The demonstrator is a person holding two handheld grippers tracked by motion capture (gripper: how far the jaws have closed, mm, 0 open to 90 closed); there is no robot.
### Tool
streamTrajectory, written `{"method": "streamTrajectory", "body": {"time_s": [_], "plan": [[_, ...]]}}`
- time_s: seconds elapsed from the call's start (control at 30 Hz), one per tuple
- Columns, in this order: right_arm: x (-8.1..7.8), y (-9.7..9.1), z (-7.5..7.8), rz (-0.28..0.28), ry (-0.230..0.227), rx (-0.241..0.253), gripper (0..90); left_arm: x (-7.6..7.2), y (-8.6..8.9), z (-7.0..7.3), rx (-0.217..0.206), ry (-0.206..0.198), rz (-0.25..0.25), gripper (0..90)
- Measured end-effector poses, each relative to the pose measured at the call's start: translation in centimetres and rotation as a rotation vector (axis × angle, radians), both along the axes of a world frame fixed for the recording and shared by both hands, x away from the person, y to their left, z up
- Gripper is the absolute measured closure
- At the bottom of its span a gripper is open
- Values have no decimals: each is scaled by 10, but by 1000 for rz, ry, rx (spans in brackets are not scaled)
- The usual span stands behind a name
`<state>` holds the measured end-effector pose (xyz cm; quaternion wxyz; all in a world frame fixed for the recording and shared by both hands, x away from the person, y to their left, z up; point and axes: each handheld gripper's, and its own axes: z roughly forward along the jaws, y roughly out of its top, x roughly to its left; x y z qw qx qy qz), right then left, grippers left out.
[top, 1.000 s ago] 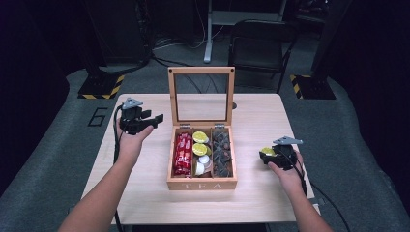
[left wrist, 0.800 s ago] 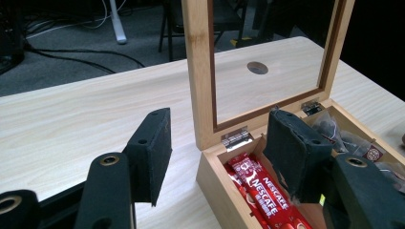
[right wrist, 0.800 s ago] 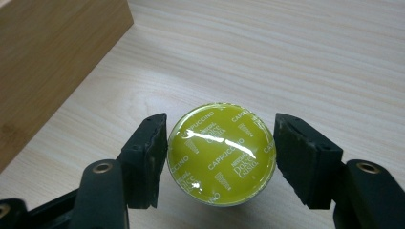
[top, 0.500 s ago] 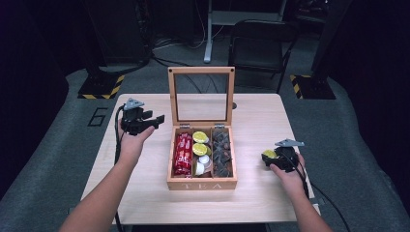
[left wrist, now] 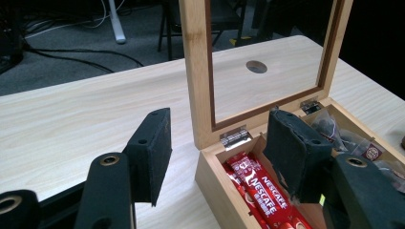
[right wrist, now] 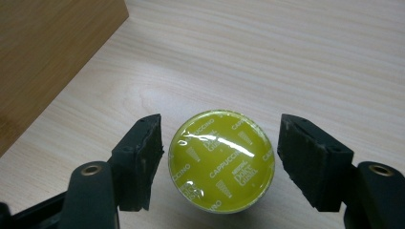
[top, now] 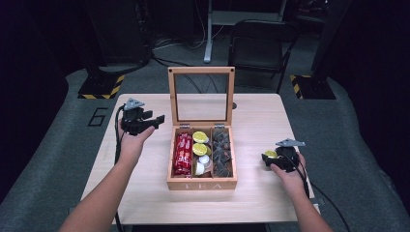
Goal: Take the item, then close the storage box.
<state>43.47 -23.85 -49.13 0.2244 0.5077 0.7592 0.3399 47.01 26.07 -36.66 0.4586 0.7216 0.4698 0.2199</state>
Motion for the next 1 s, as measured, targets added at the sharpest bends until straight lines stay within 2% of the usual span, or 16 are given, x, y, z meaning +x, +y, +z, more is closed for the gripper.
{"method": "streamTrajectory", "body": {"time_s": [0.07, 0.13, 0.37, 0.4, 0.53, 0.8, 1.0], "plan": [[1, -1, 4, 3, -10, -9, 313, 0, 0, 0, -1, -2, 1, 420], [2, 0, 7, -9, -11, 12, 313, 0, 0, 0, -2, -3, 0, 420], [3, 5, 18, 3, -15, 24, 313, 0, -1, 0, 4, 1, -4, 420], [3, 5, 20, 17, -18, 11, 314, 0, -2, 0, 5, 0, -5, 420], [5, 12, 28, 38, -14, 31, 314, 0, -3, 0, 2, 2, -3, 420], [13, 29, 50, 98, -30, 24, 317, 0, -5, -2, 1, 2, -10, 420], [18, 49, 63, 157, -40, -7, 321, 0, -3, -3, 1, 3, -4, 420]]}}
